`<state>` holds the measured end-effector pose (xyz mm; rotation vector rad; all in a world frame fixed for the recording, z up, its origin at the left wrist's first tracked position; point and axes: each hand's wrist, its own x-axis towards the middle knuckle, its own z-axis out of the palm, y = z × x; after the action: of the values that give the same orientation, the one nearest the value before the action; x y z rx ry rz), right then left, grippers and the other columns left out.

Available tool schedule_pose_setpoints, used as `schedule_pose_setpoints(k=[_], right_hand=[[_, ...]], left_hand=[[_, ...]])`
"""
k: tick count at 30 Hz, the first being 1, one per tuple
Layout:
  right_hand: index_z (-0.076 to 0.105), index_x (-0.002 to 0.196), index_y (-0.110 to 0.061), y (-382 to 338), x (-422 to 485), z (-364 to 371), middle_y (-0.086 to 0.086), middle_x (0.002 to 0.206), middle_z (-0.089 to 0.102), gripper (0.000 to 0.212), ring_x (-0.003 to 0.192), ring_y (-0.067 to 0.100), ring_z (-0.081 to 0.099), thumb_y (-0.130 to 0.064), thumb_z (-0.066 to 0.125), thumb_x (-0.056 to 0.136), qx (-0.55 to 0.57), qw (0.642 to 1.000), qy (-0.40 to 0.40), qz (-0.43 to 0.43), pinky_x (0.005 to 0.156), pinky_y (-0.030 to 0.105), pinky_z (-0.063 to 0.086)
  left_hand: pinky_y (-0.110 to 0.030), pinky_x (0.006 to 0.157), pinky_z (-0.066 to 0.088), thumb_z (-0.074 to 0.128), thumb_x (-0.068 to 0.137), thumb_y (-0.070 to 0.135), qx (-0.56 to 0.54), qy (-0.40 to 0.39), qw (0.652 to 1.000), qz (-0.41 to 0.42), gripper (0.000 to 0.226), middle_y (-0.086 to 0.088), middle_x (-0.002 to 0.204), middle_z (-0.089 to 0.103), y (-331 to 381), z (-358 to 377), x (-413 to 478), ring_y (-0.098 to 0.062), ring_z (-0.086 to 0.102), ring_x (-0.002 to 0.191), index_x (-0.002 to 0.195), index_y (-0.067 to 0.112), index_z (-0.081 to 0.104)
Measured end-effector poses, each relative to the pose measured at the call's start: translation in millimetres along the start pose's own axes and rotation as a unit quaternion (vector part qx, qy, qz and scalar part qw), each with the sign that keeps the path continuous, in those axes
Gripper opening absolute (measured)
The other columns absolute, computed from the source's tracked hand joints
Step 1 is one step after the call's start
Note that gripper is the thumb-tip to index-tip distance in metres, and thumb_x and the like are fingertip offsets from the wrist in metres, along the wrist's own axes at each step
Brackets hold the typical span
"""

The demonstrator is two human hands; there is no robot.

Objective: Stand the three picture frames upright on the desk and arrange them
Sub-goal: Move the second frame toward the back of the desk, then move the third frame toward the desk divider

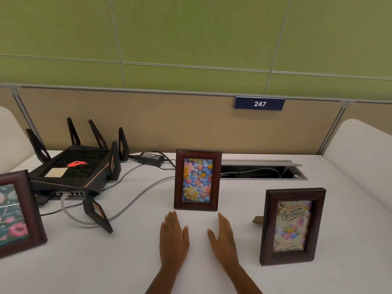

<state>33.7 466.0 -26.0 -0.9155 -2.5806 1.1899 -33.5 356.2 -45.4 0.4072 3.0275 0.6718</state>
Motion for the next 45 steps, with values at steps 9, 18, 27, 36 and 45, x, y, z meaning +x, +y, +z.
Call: schedule_pose_setpoints(k=[9, 18, 27, 36, 45], right_hand=[[0.010, 0.144, -0.021, 11.1, -40.8, -26.0, -0.003, 0.156, 0.007, 0.053, 0.143, 0.010, 0.009, -0.029, 0.034, 0.096, -0.113, 0.984, -0.055, -0.126, 0.116, 0.024, 0.010], [0.044, 0.131, -0.017, 22.1, -73.1, -130.0, 0.000, 0.140, 0.046, 0.039, 0.130, 0.009, 0.039, -0.013, 0.045, 0.092, -0.058, 0.947, 0.054, -0.310, 0.103, 0.008, 0.023], [0.061, 0.105, 0.002, 73.7, -61.1, -229.8, 0.023, 0.108, 0.057, 0.023, 0.103, 0.022, 0.056, 0.005, 0.057, 0.082, 0.045, 0.929, 0.206, -0.303, 0.077, 0.030, 0.057], [0.045, 0.124, -0.009, 136.1, -21.7, -257.4, 0.015, 0.122, 0.053, 0.038, 0.103, 0.015, 0.048, -0.015, 0.055, 0.088, 0.172, 0.967, 0.131, -0.131, 0.089, 0.029, 0.041], [0.045, 0.125, -0.013, 135.5, 1.5, -235.1, 0.001, 0.117, 0.055, 0.038, 0.110, 0.021, 0.053, -0.031, 0.045, 0.092, 0.245, 0.954, -0.168, -0.037, 0.095, 0.038, 0.044]], left_hand=[[-0.032, 0.120, 0.005, 0.021, 0.097, 0.043, 0.012, -0.032, 0.999, -0.013, 0.059, -0.005, 0.159, 0.006, 23.5, 1.0, -36.5, -0.020, 0.007, 0.147, 0.147, 0.015, 0.006], [-0.035, 0.118, 0.018, 0.033, 0.098, 0.034, -0.199, -0.031, 0.979, -0.003, 0.051, -0.004, 0.155, 0.025, 96.4, 1.7, -76.6, -0.021, 0.024, 0.143, 0.144, 0.016, 0.024], [-0.032, 0.111, 0.031, 0.034, 0.098, 0.027, -0.313, -0.011, 0.948, 0.063, 0.044, -0.005, 0.149, 0.037, 166.9, 4.1, -98.9, -0.020, 0.035, 0.137, 0.140, 0.015, 0.031], [-0.033, 0.096, 0.049, 0.033, 0.098, 0.023, -0.349, -0.024, 0.936, 0.041, 0.040, -0.013, 0.137, 0.049, 185.2, 27.7, -108.8, -0.023, 0.049, 0.125, 0.136, 0.009, 0.034], [-0.031, 0.099, 0.046, 0.033, 0.099, 0.020, -0.310, -0.052, 0.948, 0.043, 0.041, -0.012, 0.138, 0.048, 173.2, 37.6, -110.9, -0.022, 0.047, 0.127, 0.138, 0.008, 0.031]])
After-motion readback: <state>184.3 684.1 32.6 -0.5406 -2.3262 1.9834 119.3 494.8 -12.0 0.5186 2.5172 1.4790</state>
